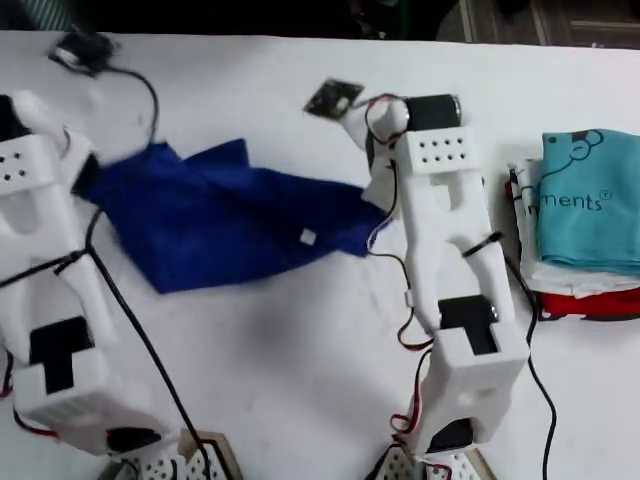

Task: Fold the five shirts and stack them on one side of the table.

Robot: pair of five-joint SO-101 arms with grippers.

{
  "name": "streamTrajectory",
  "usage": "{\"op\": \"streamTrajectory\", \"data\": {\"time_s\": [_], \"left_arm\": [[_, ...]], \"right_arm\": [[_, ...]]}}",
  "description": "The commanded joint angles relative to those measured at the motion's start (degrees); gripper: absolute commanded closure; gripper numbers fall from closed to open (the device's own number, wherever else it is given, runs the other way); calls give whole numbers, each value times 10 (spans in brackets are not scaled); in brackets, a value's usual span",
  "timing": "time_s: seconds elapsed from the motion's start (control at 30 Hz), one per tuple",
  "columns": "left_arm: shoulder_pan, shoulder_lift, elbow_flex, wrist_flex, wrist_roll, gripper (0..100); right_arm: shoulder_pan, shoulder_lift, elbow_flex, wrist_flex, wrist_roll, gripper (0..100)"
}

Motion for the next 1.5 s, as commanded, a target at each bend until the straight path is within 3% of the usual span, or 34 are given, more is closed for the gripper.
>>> {"op": "streamTrajectory", "data": {"time_s": [0.0, 0.4, 0.6, 0.83, 1.17, 1.47], "left_arm": [[0, -44, 113, -27, -11, 977], [-9, -107, 320, -80, -11, 977], [-9, -164, 371, -92, -11, 977], [-9, -176, 416, -136, -6, 977], [-11, -177, 420, -143, -5, 976], [-10, -176, 420, -143, -5, 976]], "right_arm": [[5, 5, 48, -2, 4, 980], [29, -20, 210, 0, 26, 980], [44, -51, 209, -1, 37, 967], [46, -144, 145, 4, -47, 658], [-51, -315, 342, 5, -52, 741], [-125, -208, 438, -124, -113, 741]]}}
